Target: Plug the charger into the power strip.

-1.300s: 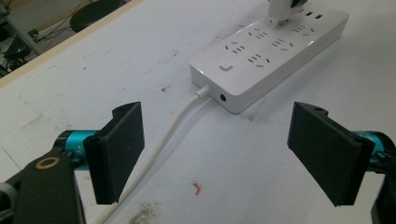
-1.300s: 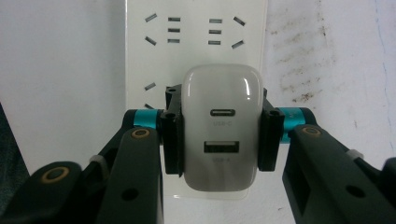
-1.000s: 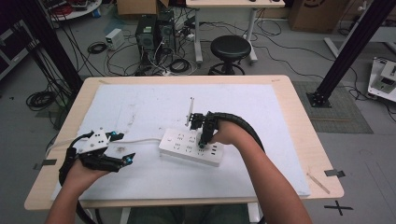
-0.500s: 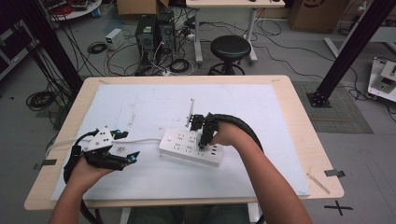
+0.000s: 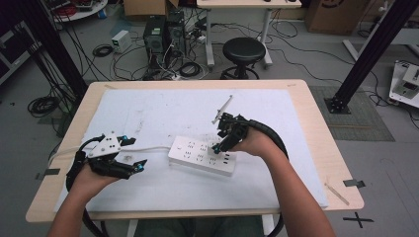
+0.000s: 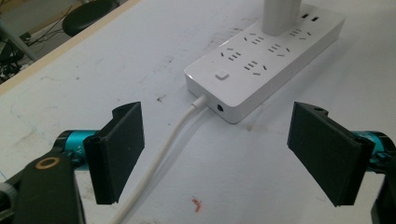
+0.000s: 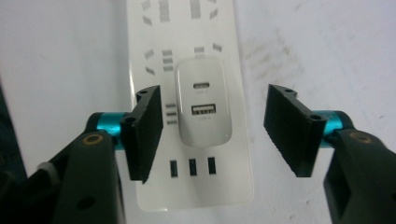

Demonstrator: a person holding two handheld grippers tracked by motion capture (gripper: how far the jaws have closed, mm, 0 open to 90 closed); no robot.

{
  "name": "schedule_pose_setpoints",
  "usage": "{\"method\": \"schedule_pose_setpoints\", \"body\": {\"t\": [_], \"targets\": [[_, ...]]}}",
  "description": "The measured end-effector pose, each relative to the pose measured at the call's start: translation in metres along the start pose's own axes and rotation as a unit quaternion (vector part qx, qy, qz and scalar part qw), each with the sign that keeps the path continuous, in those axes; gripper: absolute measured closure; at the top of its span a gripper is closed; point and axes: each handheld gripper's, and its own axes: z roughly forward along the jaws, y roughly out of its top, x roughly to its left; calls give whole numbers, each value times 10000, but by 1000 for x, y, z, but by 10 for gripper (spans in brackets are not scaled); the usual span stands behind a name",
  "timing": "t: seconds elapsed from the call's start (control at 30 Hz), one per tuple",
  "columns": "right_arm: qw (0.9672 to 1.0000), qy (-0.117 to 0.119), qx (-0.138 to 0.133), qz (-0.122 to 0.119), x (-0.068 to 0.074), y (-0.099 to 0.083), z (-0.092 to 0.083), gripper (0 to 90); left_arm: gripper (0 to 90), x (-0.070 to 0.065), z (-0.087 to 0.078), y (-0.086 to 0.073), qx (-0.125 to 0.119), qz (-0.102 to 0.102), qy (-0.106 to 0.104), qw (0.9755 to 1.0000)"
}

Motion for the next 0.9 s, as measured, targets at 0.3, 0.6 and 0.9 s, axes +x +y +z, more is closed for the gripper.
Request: {"method": "schedule_pose_setpoints", "body": {"t": [0.3,0.6,0.9], "targets": [[9942,-177,-976,420,4,-33,-22,283,188,2,4,3,-51,40,-107,9999],[9816,-315,-1748,702,9,-71,-34,206,188,4,6,5,-184,6,-221,9996],[9681,-315,-2327,876,9,-100,-40,204,188,7,7,6,-284,-72,-218,9993]]}}
